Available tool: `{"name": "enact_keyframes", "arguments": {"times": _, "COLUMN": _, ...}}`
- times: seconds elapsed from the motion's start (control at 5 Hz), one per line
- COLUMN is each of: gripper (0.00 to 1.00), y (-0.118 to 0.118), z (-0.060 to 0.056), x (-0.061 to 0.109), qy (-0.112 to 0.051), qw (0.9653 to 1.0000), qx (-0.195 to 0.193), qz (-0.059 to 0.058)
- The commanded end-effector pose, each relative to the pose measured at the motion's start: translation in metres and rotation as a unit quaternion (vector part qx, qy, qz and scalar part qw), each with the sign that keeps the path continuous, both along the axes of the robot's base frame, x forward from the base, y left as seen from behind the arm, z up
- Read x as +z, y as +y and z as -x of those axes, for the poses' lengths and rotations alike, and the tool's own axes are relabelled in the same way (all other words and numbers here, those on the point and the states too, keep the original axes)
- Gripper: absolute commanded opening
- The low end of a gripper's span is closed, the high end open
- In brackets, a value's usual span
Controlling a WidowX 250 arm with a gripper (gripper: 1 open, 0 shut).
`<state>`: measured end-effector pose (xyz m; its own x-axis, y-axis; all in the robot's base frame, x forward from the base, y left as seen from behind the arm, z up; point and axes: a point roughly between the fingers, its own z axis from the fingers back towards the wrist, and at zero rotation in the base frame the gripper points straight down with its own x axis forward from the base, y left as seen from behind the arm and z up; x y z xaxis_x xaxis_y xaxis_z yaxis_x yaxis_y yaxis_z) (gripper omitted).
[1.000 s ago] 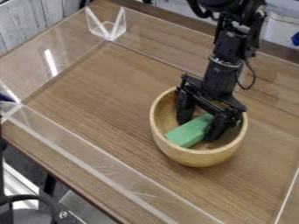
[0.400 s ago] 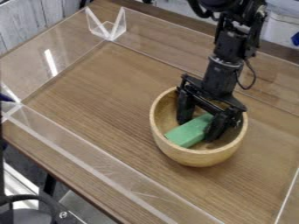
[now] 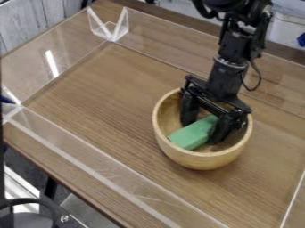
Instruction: Remove the green block from inside the brown bowl and put it on the table
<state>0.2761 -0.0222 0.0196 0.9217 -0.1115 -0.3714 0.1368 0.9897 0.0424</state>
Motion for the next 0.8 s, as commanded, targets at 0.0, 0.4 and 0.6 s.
{"name": "enact_keyframes", "arguments": {"times": 0.0, "gripper": 1.00, "y": 0.0174, "z": -0.0022, "x": -0.0074, "qy": 0.003, "qw": 0.9998, "qx": 0.010, "qz": -0.018}}
{"name": "enact_keyframes", "arguments": {"times": 0.4, "gripper": 1.00, "y": 0.0183, "z": -0.0045, "x": -0.0084, "qy": 0.001, "qw": 0.9998, "qx": 0.011, "qz": -0.019}}
{"name": "enact_keyframes", "arguments": {"times": 0.6, "gripper": 1.00, "y": 0.0189, "z": -0.0056, "x": -0.0090, "qy": 0.000, "qw": 0.9997, "qx": 0.012, "qz": -0.019}}
